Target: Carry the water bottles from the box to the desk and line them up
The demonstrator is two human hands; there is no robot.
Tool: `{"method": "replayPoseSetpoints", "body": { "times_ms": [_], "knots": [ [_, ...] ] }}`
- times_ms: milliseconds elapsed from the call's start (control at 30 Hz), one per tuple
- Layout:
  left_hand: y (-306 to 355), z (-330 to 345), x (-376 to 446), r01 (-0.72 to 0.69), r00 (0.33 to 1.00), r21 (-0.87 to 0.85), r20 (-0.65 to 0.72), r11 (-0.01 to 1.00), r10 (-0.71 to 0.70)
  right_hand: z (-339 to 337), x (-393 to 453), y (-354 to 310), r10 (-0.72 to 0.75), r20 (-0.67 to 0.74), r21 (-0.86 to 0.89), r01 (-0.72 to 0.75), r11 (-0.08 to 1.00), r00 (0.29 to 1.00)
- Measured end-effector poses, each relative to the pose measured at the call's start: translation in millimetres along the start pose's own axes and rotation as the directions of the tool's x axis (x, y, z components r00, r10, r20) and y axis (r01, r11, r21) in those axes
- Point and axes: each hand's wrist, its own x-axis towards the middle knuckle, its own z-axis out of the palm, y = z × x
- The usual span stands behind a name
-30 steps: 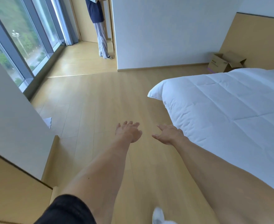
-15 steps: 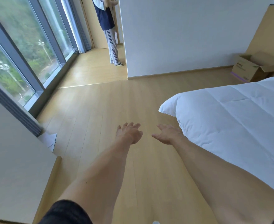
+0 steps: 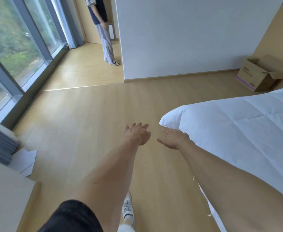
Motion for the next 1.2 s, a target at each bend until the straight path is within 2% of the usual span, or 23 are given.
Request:
{"method": "replayPoseSetpoints", "body": {
  "times_ms": [333,600,933,1200],
  "knots": [
    [-60.2,-80.1,194.9,-0.101,0.995,-0.004,0.014,0.995,0.101,-87.6,160.8,-39.7,0.135,-0.027,0.067,-0.133,0.989,0.991],
    [-77.3,-126.0,306.7,-0.179,0.984,0.004,0.021,0.984,0.179,-147.4,261.3,-57.4,0.2,-0.016,0.122,-0.196,0.973,0.98],
    [-74.9,-168.8,469.2,-0.189,0.982,0.06,0.031,0.98,0.187,-196.4,432.8,-40.1,0.196,-0.012,0.14,-0.192,0.971,0.981],
    [-55.4,-232.1,627.2,-0.12,0.993,0.102,0.033,0.987,0.117,-270.5,582.8,-6.6,0.153,-0.028,0.175,-0.146,0.974,0.988]
  ]
}}
